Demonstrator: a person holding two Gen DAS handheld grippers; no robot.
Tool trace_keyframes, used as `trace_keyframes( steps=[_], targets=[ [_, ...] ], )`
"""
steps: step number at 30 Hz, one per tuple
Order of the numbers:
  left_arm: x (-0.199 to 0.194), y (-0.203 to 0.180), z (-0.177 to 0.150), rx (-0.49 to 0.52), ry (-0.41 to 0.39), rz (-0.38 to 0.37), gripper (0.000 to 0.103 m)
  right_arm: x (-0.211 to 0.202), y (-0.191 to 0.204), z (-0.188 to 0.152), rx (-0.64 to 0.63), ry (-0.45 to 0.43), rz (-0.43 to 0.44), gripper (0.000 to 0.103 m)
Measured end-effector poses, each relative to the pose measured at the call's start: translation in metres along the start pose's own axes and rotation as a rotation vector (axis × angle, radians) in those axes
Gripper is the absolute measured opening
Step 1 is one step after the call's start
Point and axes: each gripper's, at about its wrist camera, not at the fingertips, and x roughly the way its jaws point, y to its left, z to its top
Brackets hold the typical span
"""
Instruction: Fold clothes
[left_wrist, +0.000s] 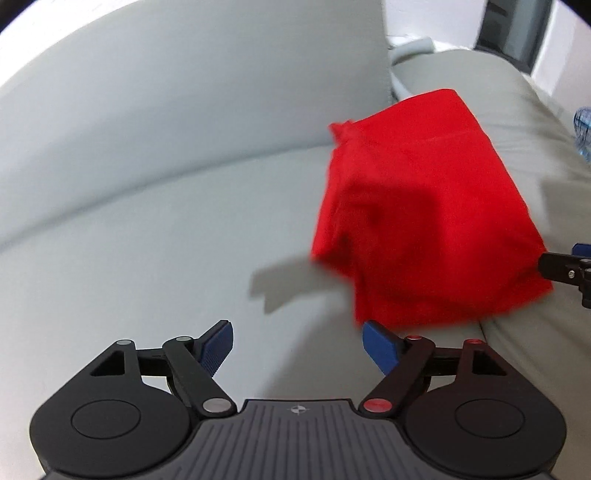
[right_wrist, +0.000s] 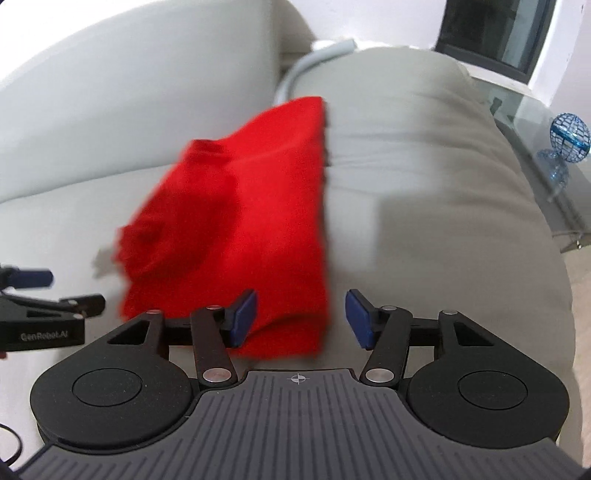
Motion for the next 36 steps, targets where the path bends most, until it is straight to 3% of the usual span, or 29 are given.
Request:
trace_keyframes(
  steps=[4,8,11,14,16,19,25,31,36],
  targets=[
    [-0.039,0.029,-0.039,-0.024,0.028,0.0,0.078,-0.044,0.057,-0.03,-0.091,0.017,0.127,0.059],
    [-0.089,0.085,-0.072,-0.119,0.027,0.028,0.078,-0.074,0.118,-0.052,-0.208,0.025,0.207,0.06],
    [-0.135,0.134,-0.095,-0.211,-0.023,0.067,0.078,-0.096,0.182,-0.062,-0.295,0.022,0.296,0.06],
    [-0.185,0.209,-0.123,-0.301,-0.087,0.144,0.083,-0.115,0.249,-0.064,-0.396,0.0,0.377,0.06],
    [-0.195,0.235,-0.126,-0.335,-0.115,0.167,0.088,-0.131,0.303,-0.065,-0.465,-0.011,0.426,0.062],
    [-0.21,0.302,-0.167,-0.459,-0.157,0.218,0.088,-0.144,0.368,-0.072,-0.547,-0.018,0.466,0.064],
    [-0.23,0.383,-0.228,-0.615,-0.215,0.235,0.087,-0.167,0.473,-0.101,-0.622,0.009,0.597,0.06],
    [-0.253,0.451,-0.294,-0.8,-0.264,0.358,0.087,-0.185,0.571,-0.13,-0.768,-0.024,0.688,0.059],
    [-0.276,0.508,-0.345,-0.953,-0.262,0.504,0.087,-0.186,0.638,-0.15,-0.885,-0.024,0.741,0.06]
  ],
)
